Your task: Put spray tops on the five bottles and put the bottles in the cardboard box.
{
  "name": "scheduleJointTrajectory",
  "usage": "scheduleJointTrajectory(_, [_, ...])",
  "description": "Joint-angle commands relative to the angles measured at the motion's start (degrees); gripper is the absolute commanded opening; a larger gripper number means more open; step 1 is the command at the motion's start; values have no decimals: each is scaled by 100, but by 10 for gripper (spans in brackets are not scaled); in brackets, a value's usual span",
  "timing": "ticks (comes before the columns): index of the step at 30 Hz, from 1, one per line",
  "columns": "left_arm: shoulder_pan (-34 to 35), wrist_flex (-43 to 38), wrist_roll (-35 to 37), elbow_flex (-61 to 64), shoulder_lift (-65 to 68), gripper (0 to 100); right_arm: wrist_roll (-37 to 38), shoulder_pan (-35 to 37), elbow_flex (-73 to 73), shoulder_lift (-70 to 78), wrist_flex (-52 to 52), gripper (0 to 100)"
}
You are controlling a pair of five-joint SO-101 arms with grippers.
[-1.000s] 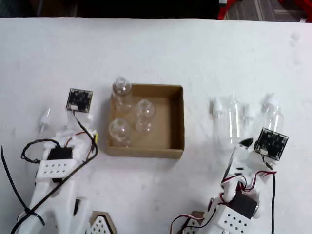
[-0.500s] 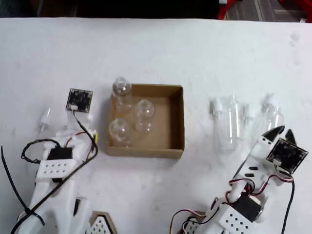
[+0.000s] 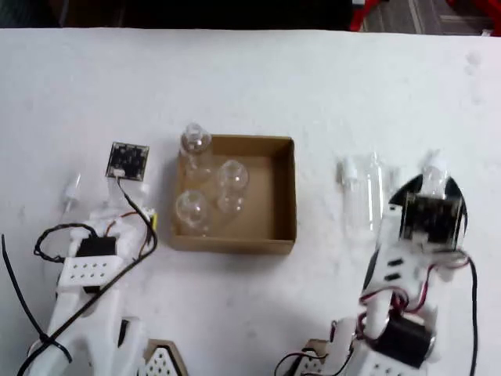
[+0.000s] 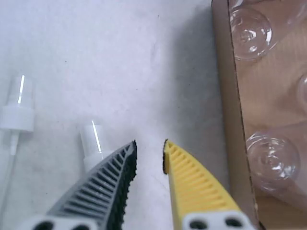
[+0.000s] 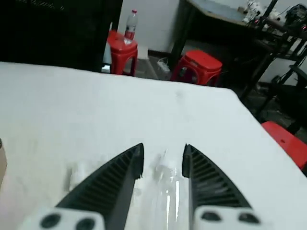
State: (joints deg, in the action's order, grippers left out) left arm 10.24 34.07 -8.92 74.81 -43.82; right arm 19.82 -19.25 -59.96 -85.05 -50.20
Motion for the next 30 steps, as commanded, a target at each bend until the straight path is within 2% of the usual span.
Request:
scheduleJointTrajectory(1, [-75, -114, 26, -26, -13, 90, 88, 154, 1635, 1903, -752, 110])
scheduleJointTrajectory(13, [-75, -114, 44, -26, -13, 90, 105, 224, 6532, 7196, -2862, 110])
scheduleJointTrajectory(18, [-75, -123, 53, -26, -22, 90, 545, 629, 8053, 8857, -3705, 110])
scheduleJointTrajectory(30, [-75, -123, 44, -26, -22, 90, 580, 1174, 10840, 12075, -4382, 110])
